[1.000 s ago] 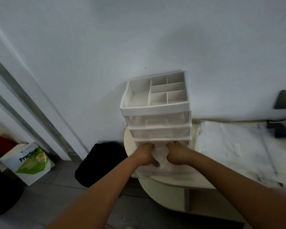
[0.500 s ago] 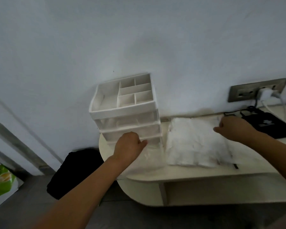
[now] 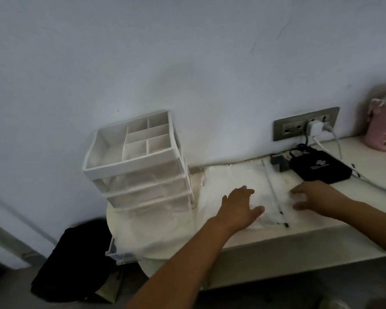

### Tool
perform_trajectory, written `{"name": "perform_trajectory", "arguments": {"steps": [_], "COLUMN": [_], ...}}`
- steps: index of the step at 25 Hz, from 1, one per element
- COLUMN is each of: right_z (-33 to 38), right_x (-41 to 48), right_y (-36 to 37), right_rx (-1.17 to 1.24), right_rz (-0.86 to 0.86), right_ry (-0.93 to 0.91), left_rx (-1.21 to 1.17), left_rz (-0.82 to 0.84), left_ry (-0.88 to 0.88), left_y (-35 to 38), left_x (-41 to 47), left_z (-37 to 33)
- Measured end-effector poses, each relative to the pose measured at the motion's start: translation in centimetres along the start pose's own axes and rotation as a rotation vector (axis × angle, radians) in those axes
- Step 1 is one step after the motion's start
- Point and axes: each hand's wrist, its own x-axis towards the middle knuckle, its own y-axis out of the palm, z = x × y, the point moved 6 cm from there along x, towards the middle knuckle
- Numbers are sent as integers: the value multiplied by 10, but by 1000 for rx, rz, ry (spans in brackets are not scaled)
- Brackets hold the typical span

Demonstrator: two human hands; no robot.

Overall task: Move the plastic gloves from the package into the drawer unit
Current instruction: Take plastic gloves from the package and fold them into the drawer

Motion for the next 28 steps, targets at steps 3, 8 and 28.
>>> {"name": "perform_trajectory", "arguments": {"steps": [3, 8, 28], "right_z": [4, 3, -8], "right_x": [1, -1, -15], "right_y": [-2, -12, -69], "right_rx": [-111, -161, 689], "right_rz": [-88, -169, -312], "right_ry": [-34, 5, 285], "left_rx": [101, 127, -8], "left_rz": [125, 94, 68], "left_ry": [-48, -34, -93], "left_y": [30, 43, 25], "left_x": [8, 12, 28], "left_z": [2, 4, -6]}}
